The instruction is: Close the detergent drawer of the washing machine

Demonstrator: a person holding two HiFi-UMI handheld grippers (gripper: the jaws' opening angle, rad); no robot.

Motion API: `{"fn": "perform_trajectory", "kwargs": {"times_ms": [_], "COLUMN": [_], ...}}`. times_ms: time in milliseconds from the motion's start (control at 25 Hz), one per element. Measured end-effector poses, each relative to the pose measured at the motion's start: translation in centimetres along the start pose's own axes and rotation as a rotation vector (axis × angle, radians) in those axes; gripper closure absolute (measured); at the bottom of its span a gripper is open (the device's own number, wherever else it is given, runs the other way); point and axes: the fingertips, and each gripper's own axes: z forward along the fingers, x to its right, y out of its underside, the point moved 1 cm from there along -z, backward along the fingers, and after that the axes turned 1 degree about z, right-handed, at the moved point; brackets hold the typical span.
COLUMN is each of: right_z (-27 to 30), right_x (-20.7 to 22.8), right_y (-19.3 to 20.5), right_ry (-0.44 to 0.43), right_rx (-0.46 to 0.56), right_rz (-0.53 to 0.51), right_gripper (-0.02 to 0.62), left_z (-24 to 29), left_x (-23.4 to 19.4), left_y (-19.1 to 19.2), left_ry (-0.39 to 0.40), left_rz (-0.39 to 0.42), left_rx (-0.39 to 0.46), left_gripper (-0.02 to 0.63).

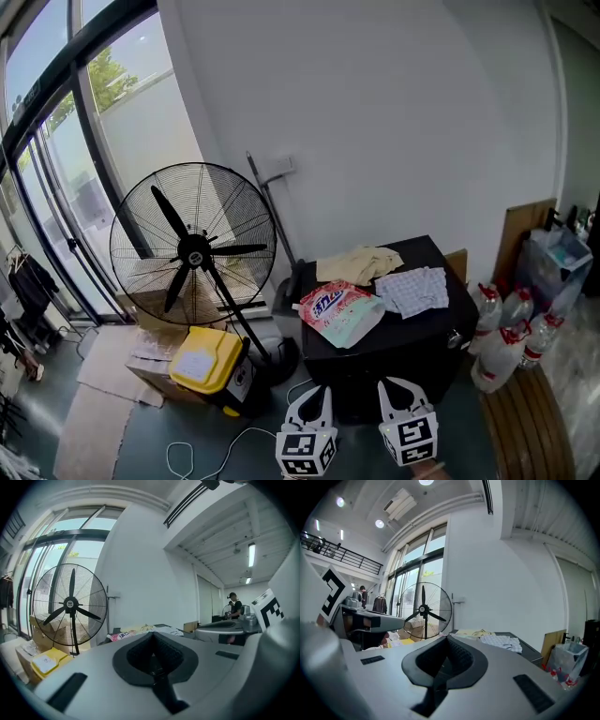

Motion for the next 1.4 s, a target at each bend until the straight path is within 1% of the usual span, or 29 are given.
{"fn": "perform_trajectory", "kwargs": {"times_ms": [240,640,1080,1400], "right_z": [-0.9,-3.4,-5.7,-7.1], "right_x": [-1.1,-3.5,-6.1,-6.7], "right_y": [-1.4,-4.4,-7.4,-8.4], "right_ry": [0.002,0.020,0.024,0.048], "right_rx": [0.006,0.027,0.060,0.074], "right_rz": [-0.014,-0.032,-0.059,-0.076], "right_gripper": [0.570,0.569,0.569,0.571], "left_z": [-1.0,-4.4,-7.9,-9.3], "left_x": [-0.2,-0.8,-1.6,-1.7], "left_y": [-1.7,-4.2,-6.0,-7.0], "left_ry": [0.022,0.045,0.057,0.068], "left_rz": [-0.003,0.006,-0.001,-0.002], "left_rx": [0.012,0.033,0.046,0.065], "left_gripper": [0.591,0.591,0.591,0.591]}}
